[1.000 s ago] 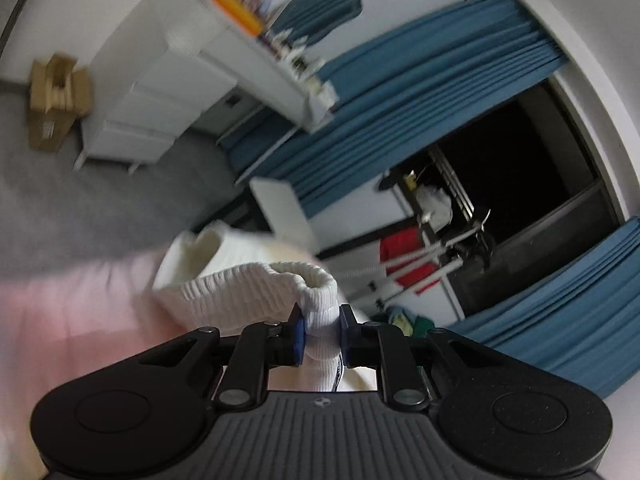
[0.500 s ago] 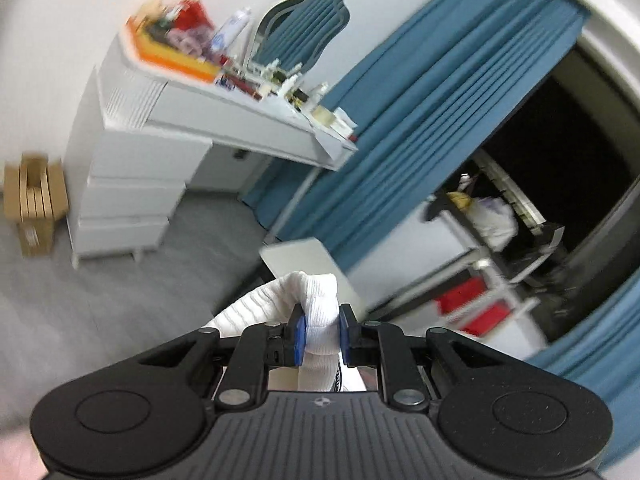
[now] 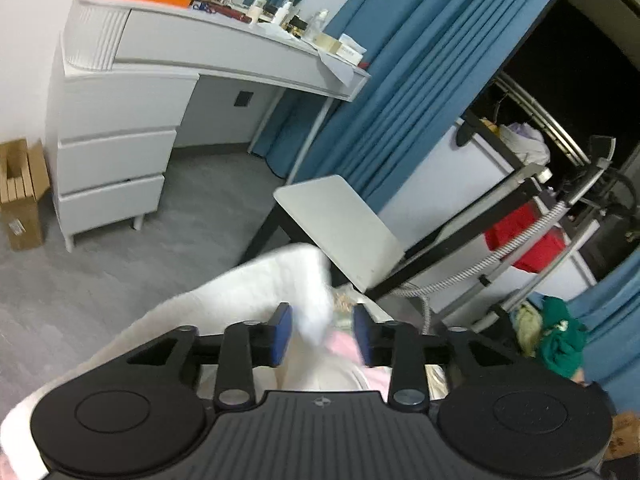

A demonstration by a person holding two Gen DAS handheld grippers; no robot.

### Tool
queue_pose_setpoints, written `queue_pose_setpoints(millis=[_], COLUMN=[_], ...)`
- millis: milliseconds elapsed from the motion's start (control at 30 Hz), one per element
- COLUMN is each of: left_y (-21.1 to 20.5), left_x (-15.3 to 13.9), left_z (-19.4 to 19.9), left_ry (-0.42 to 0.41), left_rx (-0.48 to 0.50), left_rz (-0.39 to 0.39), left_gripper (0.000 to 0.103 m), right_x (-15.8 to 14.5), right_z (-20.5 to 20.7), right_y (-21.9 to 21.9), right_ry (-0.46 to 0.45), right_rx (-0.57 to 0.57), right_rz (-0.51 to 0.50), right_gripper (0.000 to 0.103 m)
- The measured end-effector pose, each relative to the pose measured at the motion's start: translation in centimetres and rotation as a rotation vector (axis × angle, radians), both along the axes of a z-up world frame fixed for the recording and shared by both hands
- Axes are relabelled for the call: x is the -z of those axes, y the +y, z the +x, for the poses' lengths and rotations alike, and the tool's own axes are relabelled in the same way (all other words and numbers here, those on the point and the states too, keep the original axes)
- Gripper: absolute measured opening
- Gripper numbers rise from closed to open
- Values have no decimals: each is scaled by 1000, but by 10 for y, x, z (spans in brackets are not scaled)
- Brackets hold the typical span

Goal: Fold clothes

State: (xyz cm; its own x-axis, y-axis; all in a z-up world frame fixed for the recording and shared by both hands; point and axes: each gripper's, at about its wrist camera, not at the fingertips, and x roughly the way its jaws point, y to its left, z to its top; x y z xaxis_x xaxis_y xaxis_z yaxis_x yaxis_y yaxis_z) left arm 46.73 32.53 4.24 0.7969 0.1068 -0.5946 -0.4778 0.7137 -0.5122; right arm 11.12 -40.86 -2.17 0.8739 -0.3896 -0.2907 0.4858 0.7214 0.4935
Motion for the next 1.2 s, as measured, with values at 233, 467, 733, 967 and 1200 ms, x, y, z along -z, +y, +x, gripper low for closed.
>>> queue_pose_setpoints(millis=[233, 467, 733, 967, 1200], left_y=[27, 47, 55, 54, 40], left_x=[-23, 18, 89, 104, 86], left_z=[-109, -193, -203, -178, -162], left_ry=[-67, 96, 148, 120, 133], left_rx=[93, -2, -81, -103, -73], left_rz=[-9, -52, -272, -269, -214], left_gripper=[82, 82, 82, 80, 22], right_x=[-2, 2, 9, 23, 23], right_z=[-10, -15, -25, -11, -9], right_y=[1, 4, -7, -13, -19], right_ry=[3, 68, 113, 155, 125], right_rx=[-15, -65, -69, -28, -9], right_rz=[39, 56, 158, 214, 230], right_gripper=[7, 7, 7, 7, 7])
